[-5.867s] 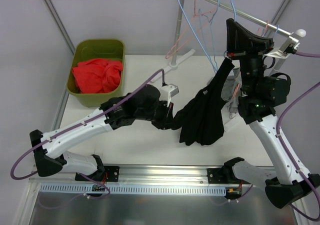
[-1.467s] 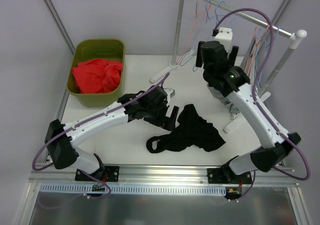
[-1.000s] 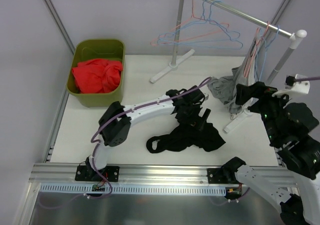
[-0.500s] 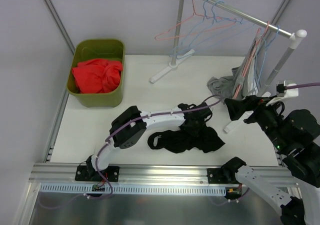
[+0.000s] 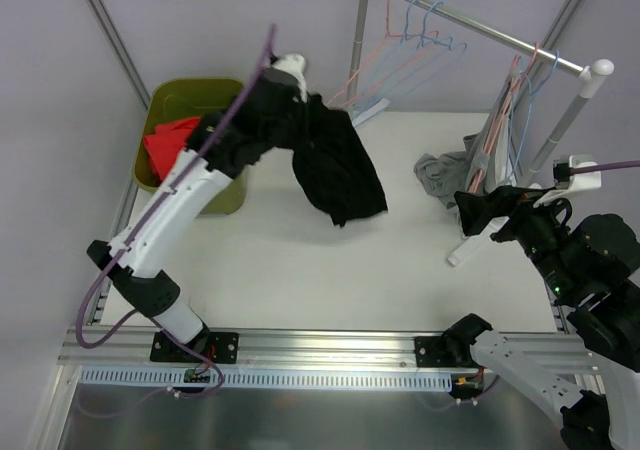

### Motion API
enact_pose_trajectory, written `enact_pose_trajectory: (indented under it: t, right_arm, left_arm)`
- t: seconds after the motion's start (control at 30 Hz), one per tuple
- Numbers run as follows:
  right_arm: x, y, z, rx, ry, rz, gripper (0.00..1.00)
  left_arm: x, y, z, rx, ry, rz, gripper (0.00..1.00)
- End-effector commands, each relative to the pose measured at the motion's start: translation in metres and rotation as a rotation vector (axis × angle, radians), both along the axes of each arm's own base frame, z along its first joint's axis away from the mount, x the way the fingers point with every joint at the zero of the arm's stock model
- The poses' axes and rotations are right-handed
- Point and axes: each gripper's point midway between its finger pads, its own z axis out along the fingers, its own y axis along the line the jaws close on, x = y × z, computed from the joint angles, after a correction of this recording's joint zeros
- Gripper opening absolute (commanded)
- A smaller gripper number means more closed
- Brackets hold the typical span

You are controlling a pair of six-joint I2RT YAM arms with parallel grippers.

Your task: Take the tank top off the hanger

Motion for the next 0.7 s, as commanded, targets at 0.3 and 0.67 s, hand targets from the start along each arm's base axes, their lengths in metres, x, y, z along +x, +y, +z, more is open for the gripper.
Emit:
enact_pose_trajectory:
  t: [0.3, 0.67]
  right_arm:
    - [0.001, -0.002, 0.011, 0.018, -0.041, -0.011, 1.00]
    - [0.009, 0.020, 0.002, 0.010, 0.036, 0.059, 0.99]
  left_arm:
    - [0.114, 0.233, 0.161, -0.251, -0.340, 0.532, 0.00]
    - [0.221, 0.291, -0.042, -0.239, 0.112, 0.602, 0.00]
